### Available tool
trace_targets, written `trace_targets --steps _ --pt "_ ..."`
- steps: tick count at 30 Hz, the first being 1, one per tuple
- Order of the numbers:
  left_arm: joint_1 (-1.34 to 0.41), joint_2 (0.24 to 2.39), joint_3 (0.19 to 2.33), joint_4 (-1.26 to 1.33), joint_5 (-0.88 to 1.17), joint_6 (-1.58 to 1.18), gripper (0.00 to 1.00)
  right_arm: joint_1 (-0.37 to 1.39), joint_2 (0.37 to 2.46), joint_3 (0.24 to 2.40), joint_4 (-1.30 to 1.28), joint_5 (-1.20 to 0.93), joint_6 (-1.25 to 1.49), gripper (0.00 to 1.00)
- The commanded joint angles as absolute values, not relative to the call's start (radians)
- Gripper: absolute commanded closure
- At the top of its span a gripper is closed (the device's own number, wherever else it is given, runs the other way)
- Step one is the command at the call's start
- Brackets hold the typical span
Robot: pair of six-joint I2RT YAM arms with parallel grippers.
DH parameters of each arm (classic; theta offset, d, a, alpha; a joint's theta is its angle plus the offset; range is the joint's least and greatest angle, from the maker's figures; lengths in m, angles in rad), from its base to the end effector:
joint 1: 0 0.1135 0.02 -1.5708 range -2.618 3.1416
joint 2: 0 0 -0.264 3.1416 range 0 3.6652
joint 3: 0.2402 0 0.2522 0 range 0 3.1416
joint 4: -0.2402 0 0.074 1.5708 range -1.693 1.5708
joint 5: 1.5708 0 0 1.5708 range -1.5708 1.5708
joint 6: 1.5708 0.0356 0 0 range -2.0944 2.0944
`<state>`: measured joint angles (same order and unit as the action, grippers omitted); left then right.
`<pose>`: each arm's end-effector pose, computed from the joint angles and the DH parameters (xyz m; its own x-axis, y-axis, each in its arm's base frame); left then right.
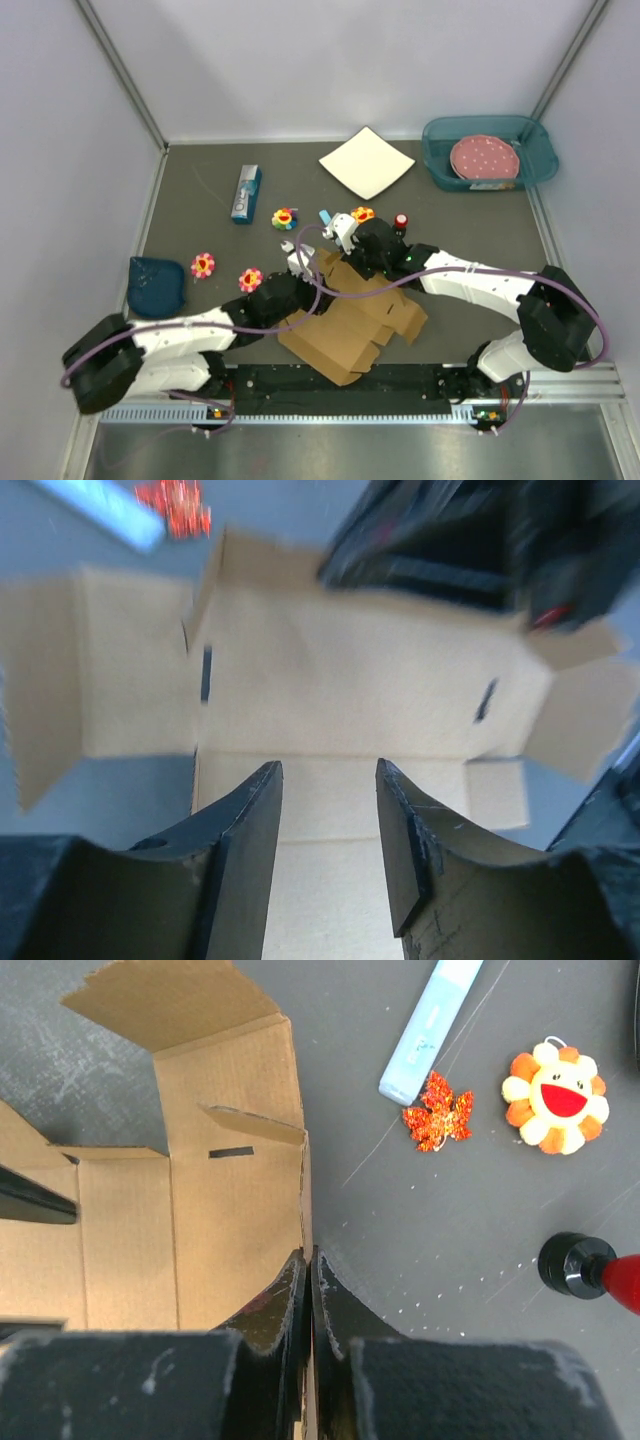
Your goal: Fold the paper box
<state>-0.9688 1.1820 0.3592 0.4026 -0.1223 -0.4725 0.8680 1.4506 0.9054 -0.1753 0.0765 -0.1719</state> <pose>0.1340 -0.1874 0.1744 -0.5493 0.0018 -0.8356 0.5671 0.7352 -0.3712 0.2032 0.2357 0.2276 -0.2964 -0.6137 -0.7318 -0.7860 0.5920 -0.1782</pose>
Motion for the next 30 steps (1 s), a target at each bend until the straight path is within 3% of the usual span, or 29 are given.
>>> trace_targets --steps 1,9,15,23,30 --pt "-0.969 0.997 0.367 0.345 -0.205 -0.436 0.52 0.882 1.43 0.942 -0.156 0.094 -0.166 1.0" --pt "-0.968 0.766 0.318 0.255 -0.415 -0.482 0.51 0.887 1.428 0.94 -0.152 0.09 -0.172 1.0" --pt "-0.917 0.781 0.291 0.213 -0.554 -0.577 0.45 0.9 1.413 0.916 -0.129 0.095 -0.19 1.0" --pt "-0.671 0.966 0.256 0.404 -0.339 -0.655 0.43 0.914 1.387 0.902 -0.118 0.09 -0.199 1.0" --pt "-0.649 1.046 0.255 0.584 -0.31 -0.542 0.43 0.937 1.384 0.914 -0.147 0.13 -0.224 1.0"
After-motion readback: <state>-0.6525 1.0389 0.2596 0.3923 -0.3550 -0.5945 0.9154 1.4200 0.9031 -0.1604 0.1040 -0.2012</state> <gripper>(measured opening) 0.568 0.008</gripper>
